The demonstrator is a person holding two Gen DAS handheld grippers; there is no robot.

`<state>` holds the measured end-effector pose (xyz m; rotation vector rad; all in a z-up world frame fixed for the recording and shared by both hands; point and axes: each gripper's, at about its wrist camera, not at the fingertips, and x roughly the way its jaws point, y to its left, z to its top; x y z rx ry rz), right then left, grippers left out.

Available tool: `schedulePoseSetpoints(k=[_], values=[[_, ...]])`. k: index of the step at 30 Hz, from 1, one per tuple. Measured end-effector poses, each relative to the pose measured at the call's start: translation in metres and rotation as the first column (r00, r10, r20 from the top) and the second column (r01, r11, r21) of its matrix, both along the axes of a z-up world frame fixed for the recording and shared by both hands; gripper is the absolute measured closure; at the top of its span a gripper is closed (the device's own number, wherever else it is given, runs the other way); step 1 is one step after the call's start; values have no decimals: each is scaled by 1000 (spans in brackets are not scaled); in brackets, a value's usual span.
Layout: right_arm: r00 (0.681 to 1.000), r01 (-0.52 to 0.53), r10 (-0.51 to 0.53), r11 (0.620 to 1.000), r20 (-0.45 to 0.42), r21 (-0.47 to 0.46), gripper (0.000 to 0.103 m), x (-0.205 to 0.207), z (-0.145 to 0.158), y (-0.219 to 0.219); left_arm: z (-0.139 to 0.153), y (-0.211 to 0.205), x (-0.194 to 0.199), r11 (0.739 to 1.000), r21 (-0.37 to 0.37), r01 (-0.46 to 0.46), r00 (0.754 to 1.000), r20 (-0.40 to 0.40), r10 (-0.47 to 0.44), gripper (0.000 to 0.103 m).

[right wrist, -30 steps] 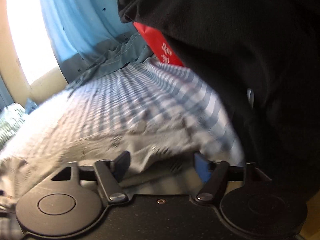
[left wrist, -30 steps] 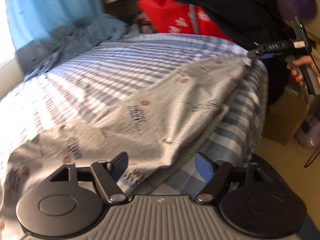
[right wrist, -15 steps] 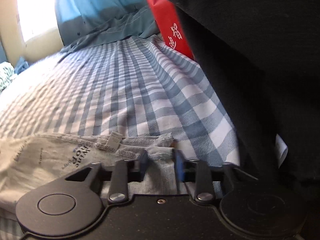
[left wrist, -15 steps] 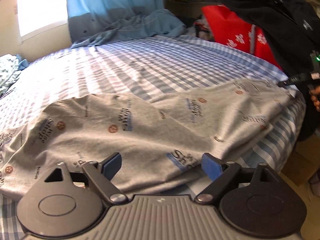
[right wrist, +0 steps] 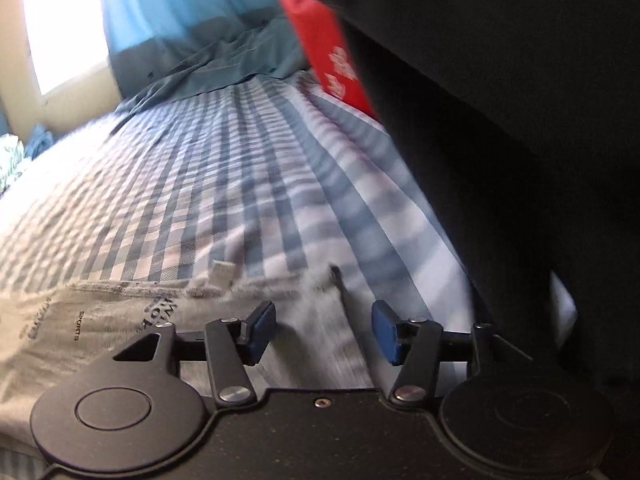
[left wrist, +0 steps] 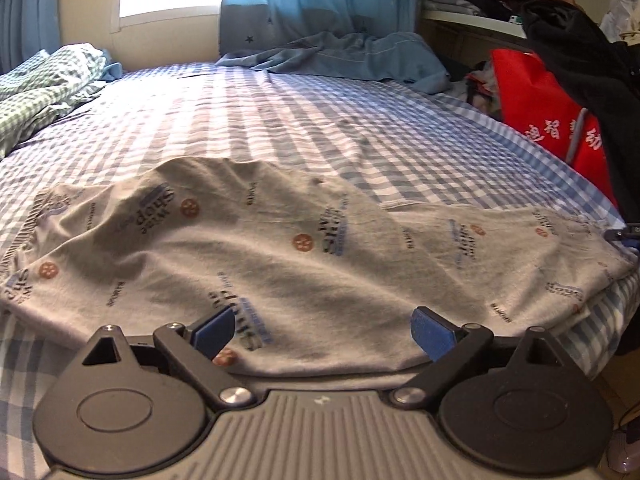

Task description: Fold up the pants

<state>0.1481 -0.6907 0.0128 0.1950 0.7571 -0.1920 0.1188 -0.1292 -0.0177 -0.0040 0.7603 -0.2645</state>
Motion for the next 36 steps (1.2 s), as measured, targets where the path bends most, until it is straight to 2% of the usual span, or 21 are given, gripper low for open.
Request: schedulePoseSetpoints(k=[4, 5, 7, 8, 9, 11, 15, 16, 19, 21, 22, 24, 25, 27, 29, 31, 32, 35, 36], values=[[1000, -13, 12, 997, 12, 72, 45, -11, -5, -9, -1, 16, 0, 998, -44, -55, 998, -26, 54, 5], [1000, -17, 17, 997, 10, 73, 50, -12, -6, -7, -1, 20, 0, 996, -59, -68, 997, -29, 67, 5], [1000, -25, 25, 1000, -13, 0, 72, -11, -4, 3, 1, 26, -2, 992, -83, -91, 996, -30, 89, 5], [999, -22, 21, 999, -26, -37, 89, -11, -2, 8, 2, 28, -4, 991, -89, -99, 995, -26, 97, 5], [999, -14, 12, 999, -32, -51, 96, -12, 0, 9, 4, 31, -6, 990, -91, -103, 995, -20, 102, 5], [1000, 0, -2, 998, -28, -67, 98, -17, 6, 12, 8, 36, -10, 990, -87, -109, 994, -1, 110, 5], [999, 34, -39, 987, -33, -157, 98, -22, 11, 23, 19, 58, -17, 986, -59, -158, 986, 45, 161, 5], [998, 38, -46, 985, -47, -165, 96, -21, 8, 26, 22, 68, -19, 982, -57, -181, 982, 51, 184, 5], [994, 62, -82, 969, -72, -240, 73, -19, 4, 36, 25, 106, -29, 959, -63, -276, 958, 66, 280, 5], [992, 111, -125, 950, -32, -293, 43, -23, 11, 52, 24, 136, -35, 938, -71, -339, 936, 72, 344, 5], [992, 120, -125, 943, 3, -311, 38, -27, 15, 64, 23, 151, -36, 931, -75, -358, 929, 75, 363, 5], [994, 107, -91, 948, 68, -300, 26, -33, 22, 93, 19, 179, -34, 925, -85, -372, 924, 68, 377, 5], [993, 82, -57, 958, 99, -274, 23, -35, 26, 110, 16, 191, -32, 927, -105, -359, 929, 60, 366, 5], [987, 21, 14, 977, 162, -214, 12, -37, 30, 146, 9, 216, -23, 914, -192, -356, 930, 24, 367, 10], [972, -56, 90, 986, 219, -160, 8, -33, 32, 187, 0, 237, -13, 870, -310, -383, 921, -57, 385, 24], [949, -147, 177, 980, 260, -131, 8, -27, 30, 233, -9, 254, -4, 808, -423, -410, 910, -127, 395, 43], [937, -189, 218, 974, 274, -126, 8, -24, 28, 255, -12, 261, 0, 774, -472, -422, 904, -154, 399, 47], [895, -315, 332, 943, 300, -102, 8, -14, 19, 323, -20, 275, 9, 687, -565, -457, 883, -195, 427, 57], [880, -356, 367, 930, 303, -92, 8, -11, 16, 343, -24, 279, 11, 656, -585, -477, 871, -215, 442, 70]])
